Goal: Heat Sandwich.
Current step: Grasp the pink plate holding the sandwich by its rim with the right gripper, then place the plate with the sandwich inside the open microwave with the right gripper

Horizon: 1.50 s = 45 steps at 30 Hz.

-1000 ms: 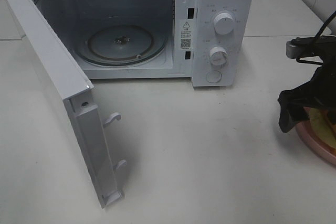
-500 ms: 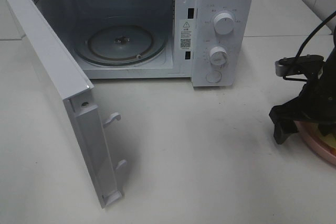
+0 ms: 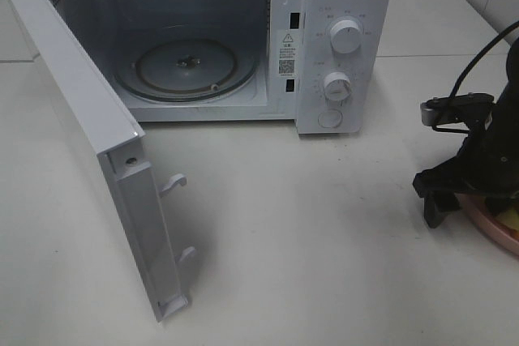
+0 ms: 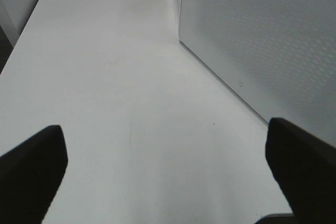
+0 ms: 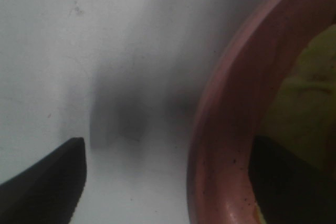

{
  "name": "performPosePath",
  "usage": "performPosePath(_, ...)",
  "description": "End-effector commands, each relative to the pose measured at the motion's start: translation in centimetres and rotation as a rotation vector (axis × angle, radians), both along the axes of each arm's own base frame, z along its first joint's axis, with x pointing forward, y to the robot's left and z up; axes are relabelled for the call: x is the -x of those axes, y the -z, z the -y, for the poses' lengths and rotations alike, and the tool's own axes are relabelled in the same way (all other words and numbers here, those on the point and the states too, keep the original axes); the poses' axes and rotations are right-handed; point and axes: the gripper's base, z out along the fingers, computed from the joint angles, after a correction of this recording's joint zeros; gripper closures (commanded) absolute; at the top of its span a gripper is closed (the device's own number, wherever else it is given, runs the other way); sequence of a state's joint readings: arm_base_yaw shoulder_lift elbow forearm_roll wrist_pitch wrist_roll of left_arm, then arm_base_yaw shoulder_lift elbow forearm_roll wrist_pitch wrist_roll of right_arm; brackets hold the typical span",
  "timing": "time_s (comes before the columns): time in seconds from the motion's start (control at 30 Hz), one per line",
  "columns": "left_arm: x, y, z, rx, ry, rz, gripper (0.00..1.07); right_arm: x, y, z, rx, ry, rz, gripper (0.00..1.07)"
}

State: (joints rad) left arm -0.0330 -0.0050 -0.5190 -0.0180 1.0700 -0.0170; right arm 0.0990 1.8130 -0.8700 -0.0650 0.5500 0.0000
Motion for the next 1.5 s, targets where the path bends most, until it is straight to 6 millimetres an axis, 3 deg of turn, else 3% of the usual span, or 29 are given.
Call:
performPosePath(0.03,0.2,0.1,0.0,0.001,0.000,0.014,0.09,-0.2,-0.1,0.2,0.009,0.002,0.004,0.45)
performPosePath(0.07,0.2,0.1,0.0,0.001,0.000,0.014,0.09,-0.2,-0.1,0.2,0.009,0.002,0.004,0.45)
performPosePath(0.17,0.2,0.1,0.0,0.001,0.000,0.014,0.09,-0.1,-0.1,0.3,0.010,0.014,0.001,0.71)
performPosePath(0.23,0.2,0.1,0.0,0.001,0.000,0.014,0.09,-0.1,-0.1,0.3,0.011,0.012,0.001,0.77)
performPosePath(0.27,0.2,0.1,0.0,0.001,0.000,0.014,0.09,-0.1,-0.1,0.3,0.016,0.008,0.002,0.94)
performPosePath(0.33,0.2,0.1,0.0,0.001,0.000,0.014,0.09,-0.1,-0.1,0.4,0.027,0.005,-0.005,1.07)
performPosePath(1.0,0.2,0.1,0.0,0.001,0.000,0.014,0.09,0.5,-0.5,1.2,0.123,0.061,-0.053,1.07)
performPosePath(1.13,0.2,0.1,0.0,0.001,0.000,0.014,0.09,0.8,-1.8,0.4,0.178,0.026,-0.019,1.07)
performPosePath(1.5,0.2,0.1,0.0,0.001,0.000,0.014,0.09,1.7,-2.3,-1.1,0.263,-0.028,-0.067,1.07)
